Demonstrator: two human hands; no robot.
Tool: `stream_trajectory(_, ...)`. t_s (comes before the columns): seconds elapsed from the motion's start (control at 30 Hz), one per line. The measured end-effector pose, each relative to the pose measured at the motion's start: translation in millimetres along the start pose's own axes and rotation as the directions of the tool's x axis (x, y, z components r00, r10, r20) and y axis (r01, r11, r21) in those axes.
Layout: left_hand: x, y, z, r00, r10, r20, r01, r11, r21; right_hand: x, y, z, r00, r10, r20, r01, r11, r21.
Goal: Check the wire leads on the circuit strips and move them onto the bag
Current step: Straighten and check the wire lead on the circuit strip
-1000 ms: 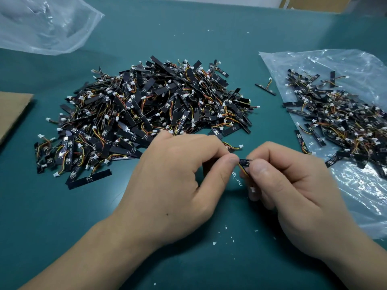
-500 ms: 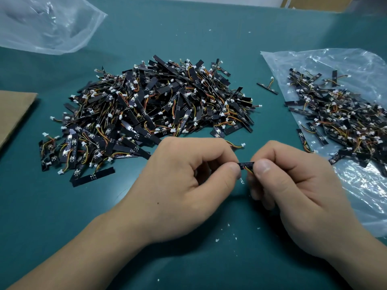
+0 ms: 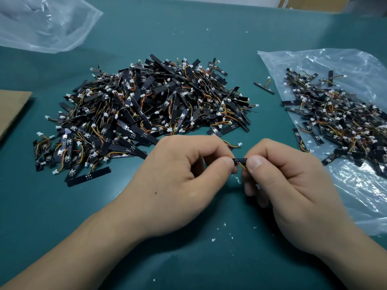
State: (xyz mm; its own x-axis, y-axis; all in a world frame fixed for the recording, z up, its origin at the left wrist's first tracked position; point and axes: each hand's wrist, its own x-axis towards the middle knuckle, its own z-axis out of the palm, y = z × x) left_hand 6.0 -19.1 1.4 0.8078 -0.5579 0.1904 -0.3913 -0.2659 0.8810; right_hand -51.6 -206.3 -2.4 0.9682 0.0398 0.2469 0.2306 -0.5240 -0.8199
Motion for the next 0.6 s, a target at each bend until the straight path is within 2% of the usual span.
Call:
stream_trajectory(0.17,0.1,0.7,0.4,1.0,-0.007,0.006,0.007,1.0,0.013,-0.5,0.0,-0.5,1.0,0.021,-0.002,-0.021,1.0,0.02)
stream_trajectory(0.3,0.7,1.5,2.0,1.0,-0.028,-0.01,0.028,0.999,0.045,-0.5,-0.1,1.3,0.999,0.036,0.016,-0.035,0.998,-0.046)
stream_trajectory(0.6,-0.5,1.5,2.0,0.999,-0.036,0.001,0.036,0.998,0.05,-0.3,-0.2,0.7,0.999,0.042,0.007,-0.042,0.999,-0.023)
